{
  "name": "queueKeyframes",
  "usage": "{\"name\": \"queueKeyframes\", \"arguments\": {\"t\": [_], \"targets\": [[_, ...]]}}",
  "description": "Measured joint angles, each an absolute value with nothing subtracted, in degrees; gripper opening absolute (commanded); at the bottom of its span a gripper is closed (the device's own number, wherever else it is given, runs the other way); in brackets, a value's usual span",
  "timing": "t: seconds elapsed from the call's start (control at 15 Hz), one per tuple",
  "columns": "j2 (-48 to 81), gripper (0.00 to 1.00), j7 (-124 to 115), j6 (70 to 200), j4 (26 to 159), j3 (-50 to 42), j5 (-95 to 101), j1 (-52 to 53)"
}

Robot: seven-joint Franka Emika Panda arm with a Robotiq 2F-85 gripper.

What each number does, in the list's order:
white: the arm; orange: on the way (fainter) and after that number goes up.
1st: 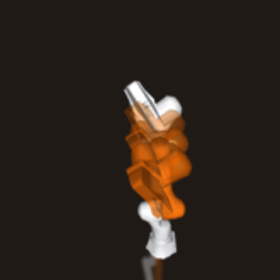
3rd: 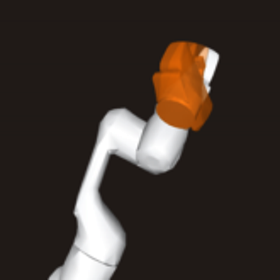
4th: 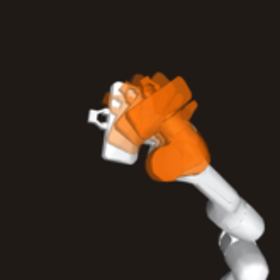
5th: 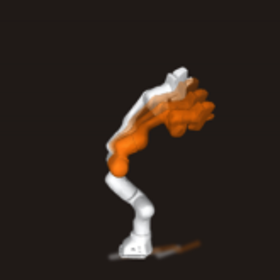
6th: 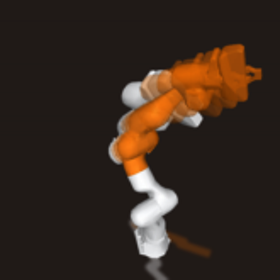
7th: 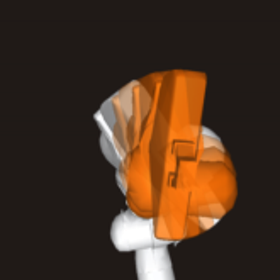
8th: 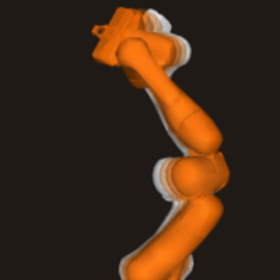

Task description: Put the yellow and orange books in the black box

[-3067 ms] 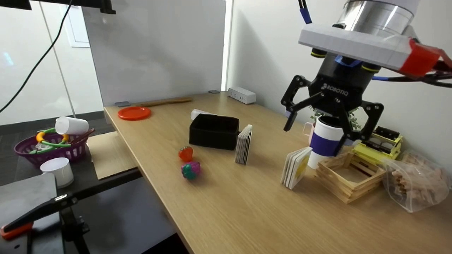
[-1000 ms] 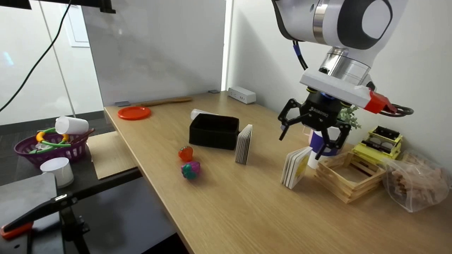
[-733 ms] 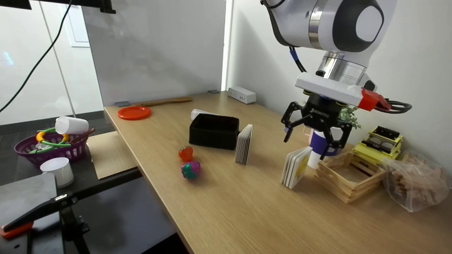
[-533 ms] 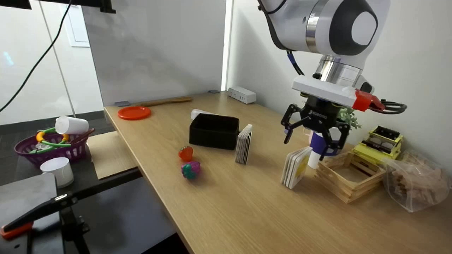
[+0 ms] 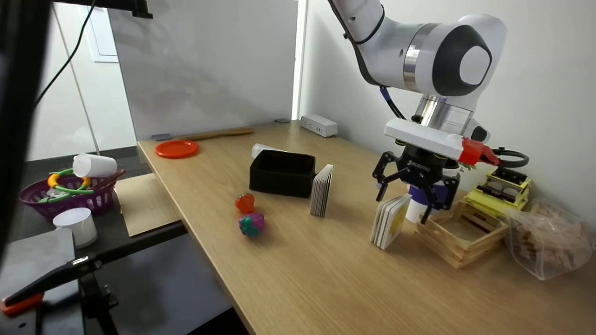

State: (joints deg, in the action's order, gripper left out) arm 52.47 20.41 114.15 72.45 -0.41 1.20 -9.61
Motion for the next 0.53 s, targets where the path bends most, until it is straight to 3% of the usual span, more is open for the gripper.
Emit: {"name": "queueKeyframes", "arguments": {"t": [0.13, 0.2, 0.53], "targets": [[53.76, 1.0, 20.2, 114.12, 71.21, -0.46, 1.2, -9.63], [54.32, 0.8, 20.15, 114.08, 70.61, -0.47, 1.2, -9.64], [56.2, 0.44, 20.05, 113.96, 68.53, -0.48, 1.2, -9.64]]}}
